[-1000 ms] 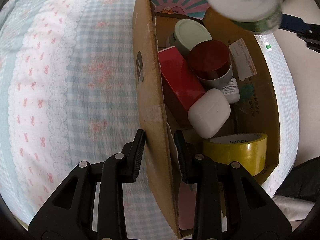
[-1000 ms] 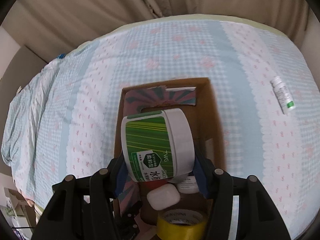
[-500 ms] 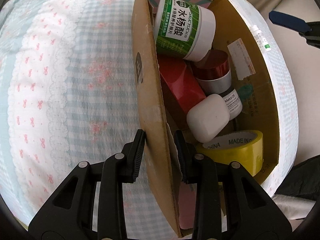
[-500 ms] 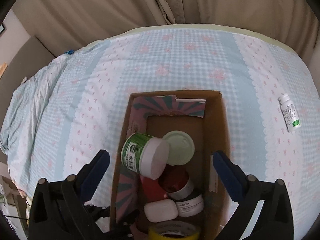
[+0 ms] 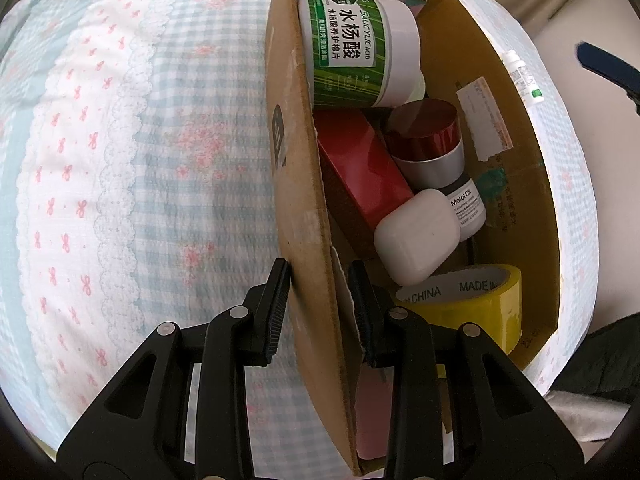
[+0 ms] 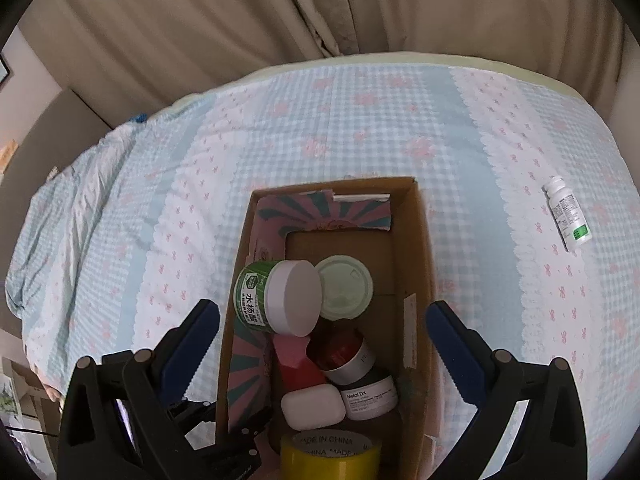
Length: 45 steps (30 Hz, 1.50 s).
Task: Organize rigid objects
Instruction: 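Move the right tool to the white pill bottle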
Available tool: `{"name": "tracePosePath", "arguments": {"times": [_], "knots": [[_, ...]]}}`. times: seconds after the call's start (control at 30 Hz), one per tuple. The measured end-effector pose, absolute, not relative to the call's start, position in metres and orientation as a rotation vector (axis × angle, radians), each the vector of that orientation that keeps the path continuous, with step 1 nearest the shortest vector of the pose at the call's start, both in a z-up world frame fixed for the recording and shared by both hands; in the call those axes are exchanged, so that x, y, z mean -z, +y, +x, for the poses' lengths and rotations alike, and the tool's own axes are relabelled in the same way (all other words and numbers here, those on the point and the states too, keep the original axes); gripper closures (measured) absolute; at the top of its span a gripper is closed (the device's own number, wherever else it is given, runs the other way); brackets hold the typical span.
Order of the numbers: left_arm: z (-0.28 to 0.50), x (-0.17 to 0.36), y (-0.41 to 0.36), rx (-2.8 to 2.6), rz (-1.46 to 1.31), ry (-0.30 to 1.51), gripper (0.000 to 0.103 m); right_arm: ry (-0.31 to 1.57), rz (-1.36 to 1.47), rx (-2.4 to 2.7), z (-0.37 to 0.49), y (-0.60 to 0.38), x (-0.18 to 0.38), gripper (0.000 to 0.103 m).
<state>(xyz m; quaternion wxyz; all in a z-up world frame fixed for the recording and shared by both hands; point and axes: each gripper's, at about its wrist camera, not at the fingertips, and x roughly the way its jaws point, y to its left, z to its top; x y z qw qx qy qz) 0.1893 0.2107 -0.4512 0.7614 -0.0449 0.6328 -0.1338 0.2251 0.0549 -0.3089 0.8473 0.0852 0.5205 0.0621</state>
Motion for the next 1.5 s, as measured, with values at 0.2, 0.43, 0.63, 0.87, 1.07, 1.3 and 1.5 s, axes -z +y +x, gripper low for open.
{"name": "tracePosePath", "arguments": {"times": [0.2, 0.43, 0.63, 0.87, 1.07, 1.3, 1.5], "knots": [[0.189, 0.451, 0.214, 0.263, -0.133, 1.373, 0.076, 1.052, 0.182, -0.108, 0.211, 0.034, 0.286, 0.000], [0.186, 0.451, 0.222, 0.259, -0.181, 1.364, 0.076, 0.965, 0.147, -0.077, 0.189, -0.020, 0.219, 0.000], [0.179, 0.451, 0.225, 0.253, -0.191, 1.343, 0.076, 0.914, 0.062, 0.005, 0.172, -0.092, 0.175, 0.000], [0.169, 0.450, 0.226, 0.193, -0.251, 1.304, 0.076, 0.920, -0.007, 0.011, 0.179, -0.161, 0.180, 0.000], [0.159, 0.451, 0.230, 0.168, -0.285, 1.278, 0.076, 0.948, 0.023, -0.007, 0.210, -0.209, 0.220, 0.000], [0.157, 0.448, 0.223, 0.157, -0.251, 1.276, 0.076, 1.011, 0.083, -0.019, 0.263, -0.253, 0.297, 0.000], [0.157, 0.446, 0.223, 0.147, -0.266, 1.268, 0.076, 1.055, 0.078, -0.020, 0.298, -0.268, 0.361, 0.002]]}}
